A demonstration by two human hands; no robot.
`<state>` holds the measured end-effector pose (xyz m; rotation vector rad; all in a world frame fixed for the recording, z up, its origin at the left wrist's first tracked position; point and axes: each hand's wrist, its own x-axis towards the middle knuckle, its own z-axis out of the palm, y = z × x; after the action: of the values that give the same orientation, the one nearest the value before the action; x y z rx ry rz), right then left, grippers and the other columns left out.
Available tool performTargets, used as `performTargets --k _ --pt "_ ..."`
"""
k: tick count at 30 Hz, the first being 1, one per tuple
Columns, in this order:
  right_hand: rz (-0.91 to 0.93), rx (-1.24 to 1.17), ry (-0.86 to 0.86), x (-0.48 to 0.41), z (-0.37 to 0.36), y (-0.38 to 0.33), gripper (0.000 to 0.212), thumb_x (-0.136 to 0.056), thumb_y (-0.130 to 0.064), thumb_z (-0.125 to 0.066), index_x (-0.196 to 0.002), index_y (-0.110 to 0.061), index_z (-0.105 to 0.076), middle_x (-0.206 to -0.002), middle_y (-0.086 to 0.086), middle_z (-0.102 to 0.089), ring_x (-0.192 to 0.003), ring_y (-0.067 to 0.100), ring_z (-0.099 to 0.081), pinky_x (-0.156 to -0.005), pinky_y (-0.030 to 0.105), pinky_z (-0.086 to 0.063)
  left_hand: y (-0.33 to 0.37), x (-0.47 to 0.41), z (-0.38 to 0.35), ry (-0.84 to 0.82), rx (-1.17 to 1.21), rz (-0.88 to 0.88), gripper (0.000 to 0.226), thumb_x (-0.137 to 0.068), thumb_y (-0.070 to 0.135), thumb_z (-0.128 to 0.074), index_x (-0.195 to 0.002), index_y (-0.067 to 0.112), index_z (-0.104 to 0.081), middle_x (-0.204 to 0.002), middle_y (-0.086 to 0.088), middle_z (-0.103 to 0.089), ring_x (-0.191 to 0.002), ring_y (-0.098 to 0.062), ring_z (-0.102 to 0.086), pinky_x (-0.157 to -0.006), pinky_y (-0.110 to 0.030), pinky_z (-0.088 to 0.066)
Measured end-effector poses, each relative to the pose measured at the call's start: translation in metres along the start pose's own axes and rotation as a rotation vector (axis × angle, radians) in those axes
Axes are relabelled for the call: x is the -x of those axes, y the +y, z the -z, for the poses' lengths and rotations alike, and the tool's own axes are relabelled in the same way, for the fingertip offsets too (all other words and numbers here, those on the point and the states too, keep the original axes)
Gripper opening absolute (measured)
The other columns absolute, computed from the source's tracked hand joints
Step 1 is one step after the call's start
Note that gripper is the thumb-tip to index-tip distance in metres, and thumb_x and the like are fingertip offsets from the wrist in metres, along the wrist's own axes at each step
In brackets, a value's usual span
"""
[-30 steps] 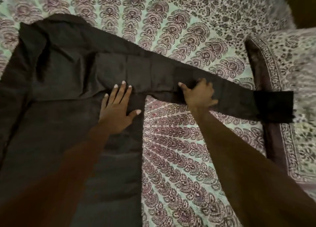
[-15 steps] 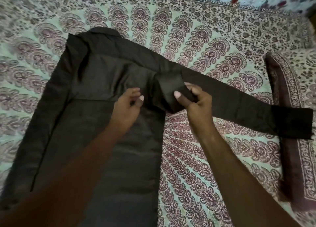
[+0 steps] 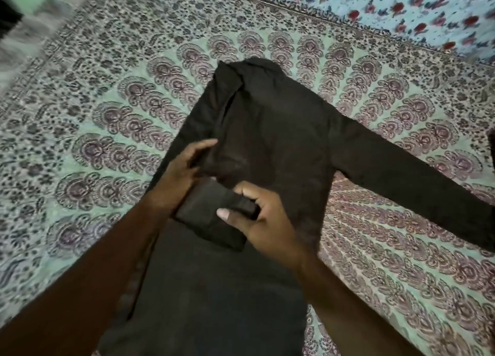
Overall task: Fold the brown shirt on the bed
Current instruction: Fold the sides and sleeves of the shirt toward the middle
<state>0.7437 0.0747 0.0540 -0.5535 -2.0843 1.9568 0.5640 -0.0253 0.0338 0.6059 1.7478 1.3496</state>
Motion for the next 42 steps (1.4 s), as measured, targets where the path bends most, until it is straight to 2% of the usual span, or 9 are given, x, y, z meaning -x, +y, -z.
performTargets --k 4,9,18,22,26,29,35,38,42 --pt "0.006 0.069 -0.090 0.005 -0.039 0.009 0.025 -0.086 -0.004 -0.079 -0.079 -0.019 -0.059 -0.073 -0.015 -0.055 -0.071 -0.002 -0.054 -0.066 0.019 -0.040 -0.041 0.037 0.037 0.051 -0.105 -0.023 0.056 -0.075 0.004 -0.067 -0.131 0.008 -0.062 -0.135 -0.018 -0.066 -0.126 -0.028 -0.064 -0.105 -0.030 -0.053" --pt "-0.044 0.114 -0.169 0.019 -0.090 0.026 0.016 -0.085 -0.003 -0.079 -0.089 -0.011 -0.065 -0.086 -0.007 -0.066 -0.080 0.008 -0.065 -0.072 0.021 -0.047 -0.088 0.069 0.063 0.061 -0.111 0.088 0.051 -0.085 -0.019 -0.067 -0.130 0.006 -0.065 -0.119 -0.001 -0.073 -0.106 0.002 -0.070 -0.090 -0.015 -0.054" --pt "0.029 0.420 -0.194 0.045 -0.149 0.076 0.016 -0.081 -0.006 -0.073 -0.096 -0.012 -0.070 -0.084 -0.002 -0.071 -0.072 0.011 -0.065 -0.067 0.020 -0.041 -0.135 0.086 0.084 0.048 -0.247 0.205 0.055 -0.086 -0.015 -0.071 -0.127 0.020 -0.062 -0.108 -0.003 -0.069 -0.090 0.009 -0.068 -0.077 -0.009 -0.054" --pt "0.089 0.474 -0.140 0.054 -0.172 0.091 0.012 -0.087 -0.012 -0.063 -0.093 -0.007 -0.071 -0.087 0.010 -0.072 -0.078 0.018 -0.062 -0.065 0.022 -0.044 -0.150 0.099 0.092 0.048 -0.423 0.182 0.051 -0.083 -0.003 -0.080 -0.126 0.022 -0.070 -0.115 -0.013 -0.073 -0.103 -0.022 -0.072 -0.094 -0.036 -0.059" --pt "0.171 0.614 -0.087 0.073 -0.191 0.109 0.019 -0.089 -0.020 -0.058 -0.108 -0.019 -0.059 -0.101 0.008 -0.068 -0.073 0.031 -0.067 -0.057 0.035 -0.056 -0.156 0.105 0.094 0.044 -0.404 0.189 0.058 -0.082 -0.009 -0.073 -0.125 0.031 -0.070 -0.109 -0.011 -0.077 -0.093 -0.032 -0.075 -0.088 -0.045 -0.062" --pt "0.212 0.800 -0.079 0.080 -0.200 0.108 0.031 -0.079 -0.020 -0.065 -0.109 -0.020 -0.056 -0.105 0.004 -0.067 -0.067 0.028 -0.066 -0.048 0.028 -0.051 -0.152 0.104 0.092 0.032 -0.441 0.124 0.063 -0.084 -0.007 -0.066 -0.129 0.038 -0.067 -0.098 -0.012 -0.076 -0.081 -0.026 -0.071 -0.082 -0.035 -0.060" --pt "0.164 1.015 -0.202 0.090 -0.216 0.116 0.042 -0.065 -0.026 -0.076 -0.104 -0.017 -0.063 -0.115 0.007 -0.065 -0.102 0.029 -0.069 -0.056 0.034 -0.061 -0.149 0.100 0.088 -0.070 -0.512 0.100 0.066 -0.079 -0.014 -0.068 -0.139 0.015 -0.064 -0.134 0.001 -0.058 -0.116 -0.018 -0.060 -0.098 -0.006 -0.040" --pt "0.116 1.008 -0.308 0.092 -0.216 0.121 0.045 -0.076 -0.047 -0.069 -0.107 -0.015 -0.066 -0.128 0.011 -0.062 -0.121 0.033 -0.061 -0.080 0.040 -0.062 -0.156 0.111 0.088 -0.101 -0.654 0.083 0.069 -0.076 0.014 -0.070 -0.144 0.017 -0.059 -0.153 -0.008 -0.041 -0.139 -0.030 -0.048 -0.115 -0.035 -0.042" --pt "0.092 0.875 -0.323 0.095 -0.206 0.117 0.054 -0.089 -0.062 -0.058 -0.119 -0.019 -0.067 -0.136 0.005 -0.057 -0.129 0.027 -0.052 -0.094 0.037 -0.055 -0.168 0.129 0.084 -0.094 -0.821 0.059 0.079 -0.075 0.019 -0.075 -0.151 0.018 -0.051 -0.167 -0.001 -0.020 -0.142 -0.035 -0.035 -0.111 -0.056 -0.046"
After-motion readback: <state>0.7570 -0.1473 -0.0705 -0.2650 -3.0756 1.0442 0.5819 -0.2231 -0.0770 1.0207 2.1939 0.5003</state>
